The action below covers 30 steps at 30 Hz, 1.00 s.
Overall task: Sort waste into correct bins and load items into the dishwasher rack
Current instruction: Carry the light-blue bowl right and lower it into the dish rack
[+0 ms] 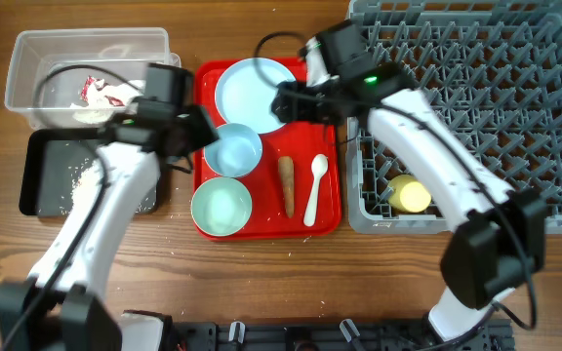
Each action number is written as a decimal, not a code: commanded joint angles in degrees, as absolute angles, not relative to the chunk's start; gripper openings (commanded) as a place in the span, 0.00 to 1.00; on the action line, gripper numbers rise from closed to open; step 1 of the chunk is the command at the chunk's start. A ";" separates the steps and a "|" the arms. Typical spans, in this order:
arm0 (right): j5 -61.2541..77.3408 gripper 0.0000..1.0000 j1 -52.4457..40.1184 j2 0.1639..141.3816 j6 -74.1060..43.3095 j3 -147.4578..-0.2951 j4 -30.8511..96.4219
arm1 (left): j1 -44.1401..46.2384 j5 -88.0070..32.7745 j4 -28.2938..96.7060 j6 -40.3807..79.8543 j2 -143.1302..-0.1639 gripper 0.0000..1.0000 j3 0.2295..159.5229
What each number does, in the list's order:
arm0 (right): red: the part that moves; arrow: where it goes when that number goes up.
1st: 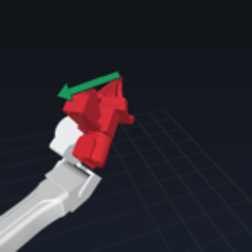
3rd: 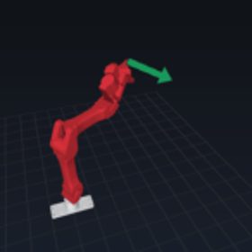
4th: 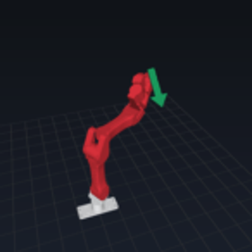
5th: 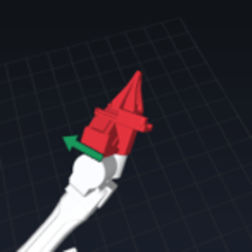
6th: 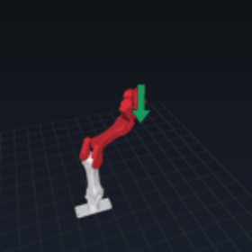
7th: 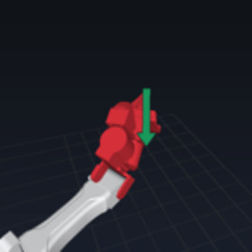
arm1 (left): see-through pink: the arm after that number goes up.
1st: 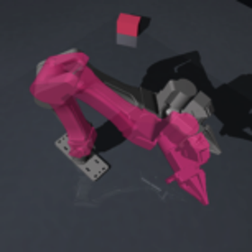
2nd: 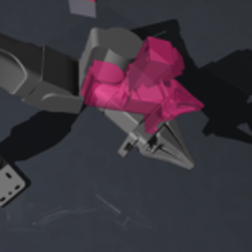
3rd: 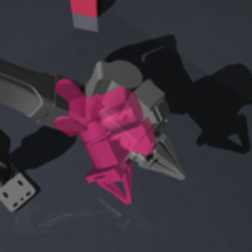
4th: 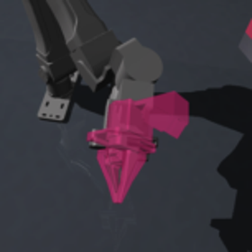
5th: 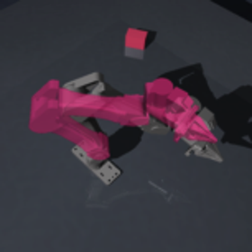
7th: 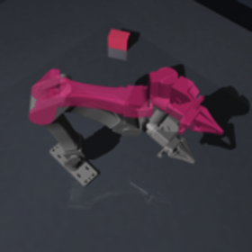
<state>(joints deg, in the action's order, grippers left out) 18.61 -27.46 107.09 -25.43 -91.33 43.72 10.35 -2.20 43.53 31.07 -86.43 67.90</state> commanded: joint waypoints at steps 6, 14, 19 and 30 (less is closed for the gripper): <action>16.16 0.66 -33.19 118.41 -30.04 -92.29 41.67 | -5.56 -1.85 51.16 30.22 -78.76 0.62 69.56; 16.14 0.50 -36.18 124.31 -30.04 -92.29 35.77 | -8.80 -1.85 51.57 30.22 -78.76 0.77 69.54; 15.84 0.16 -36.47 125.16 -30.15 -92.29 35.59 | -8.80 -1.45 51.57 30.22 -78.76 0.80 69.54; 7.90 0.04 -31.94 109.51 -28.60 -93.12 37.82 | -8.80 -1.50 51.29 30.26 -78.76 1.00 69.54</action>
